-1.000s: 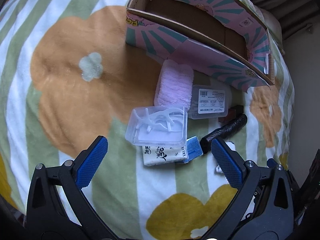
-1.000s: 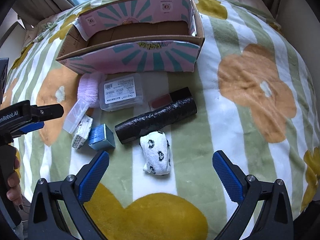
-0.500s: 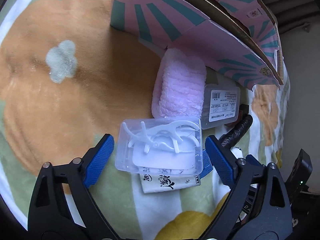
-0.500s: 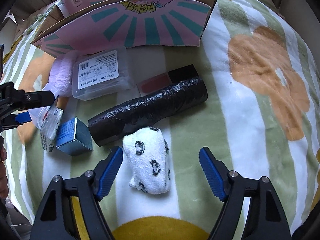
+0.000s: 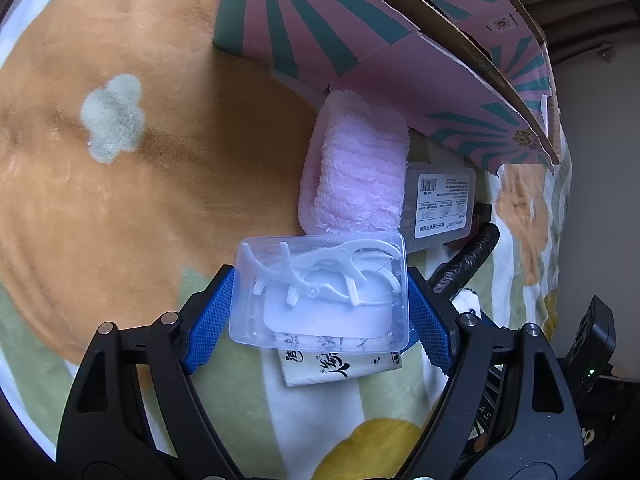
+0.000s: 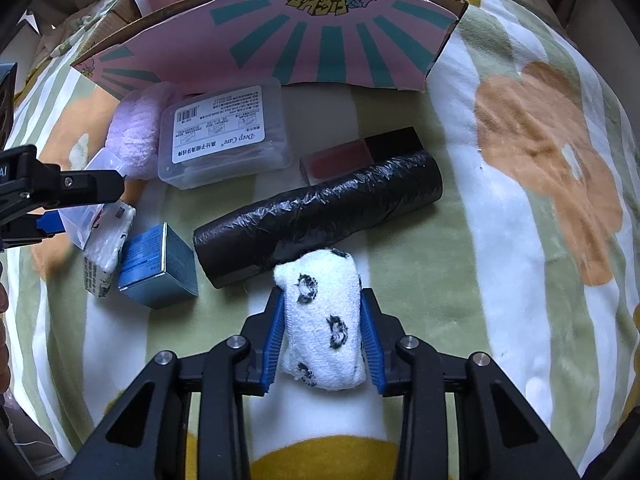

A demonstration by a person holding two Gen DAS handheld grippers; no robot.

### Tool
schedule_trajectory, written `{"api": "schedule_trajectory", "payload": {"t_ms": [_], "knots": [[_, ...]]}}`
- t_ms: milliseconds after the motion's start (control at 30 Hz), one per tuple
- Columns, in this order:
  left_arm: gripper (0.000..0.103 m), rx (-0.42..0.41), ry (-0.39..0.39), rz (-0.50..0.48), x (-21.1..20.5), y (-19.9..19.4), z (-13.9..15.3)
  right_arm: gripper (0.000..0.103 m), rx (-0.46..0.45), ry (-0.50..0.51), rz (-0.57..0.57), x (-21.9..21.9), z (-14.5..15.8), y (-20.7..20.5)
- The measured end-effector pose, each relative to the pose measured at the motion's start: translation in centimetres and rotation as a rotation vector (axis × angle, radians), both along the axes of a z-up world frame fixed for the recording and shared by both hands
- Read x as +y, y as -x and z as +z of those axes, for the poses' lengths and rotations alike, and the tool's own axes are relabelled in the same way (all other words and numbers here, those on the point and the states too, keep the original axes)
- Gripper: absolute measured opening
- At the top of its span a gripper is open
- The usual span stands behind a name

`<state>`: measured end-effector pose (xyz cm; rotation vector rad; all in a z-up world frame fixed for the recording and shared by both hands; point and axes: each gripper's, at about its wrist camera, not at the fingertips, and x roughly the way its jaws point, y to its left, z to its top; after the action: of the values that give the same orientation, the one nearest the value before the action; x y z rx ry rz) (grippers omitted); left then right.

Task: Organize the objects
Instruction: 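Grasp the clear floss-pick case with the left tool while the right tool grasps the panda sock, then lift the floss case and panda sock and carry both over the cardboard box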

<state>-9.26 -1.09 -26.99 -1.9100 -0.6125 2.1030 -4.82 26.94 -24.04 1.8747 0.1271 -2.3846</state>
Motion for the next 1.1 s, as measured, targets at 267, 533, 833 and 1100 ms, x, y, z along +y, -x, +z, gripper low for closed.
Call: {"api": "schedule_trajectory", "payload": {"t_ms": [267,533,833,1100], "knots": [[0.08,0.033,0.016,-0.006,-0.4,-0.2,2.2,0.033,0.01,0.008,-0.037,3.1,2.3,0.3],[0.08,0.112,0.038,0.006,-1.4,-0.7,7.8,0.033,0.06,0.021,-0.044,5.4,6.5,1.5],[0.08,0.258,0.15,-0.01,-1.9,-2.7,16.8,0.033,0.155,0.044,-0.026,-5.5,15.3,0.2],[0.08,0.392,0.316,-0.009,-1.3,-5.7,24.2,0.033,0.218,0.065,0.002,-6.6,21.3,-0.6]]}}
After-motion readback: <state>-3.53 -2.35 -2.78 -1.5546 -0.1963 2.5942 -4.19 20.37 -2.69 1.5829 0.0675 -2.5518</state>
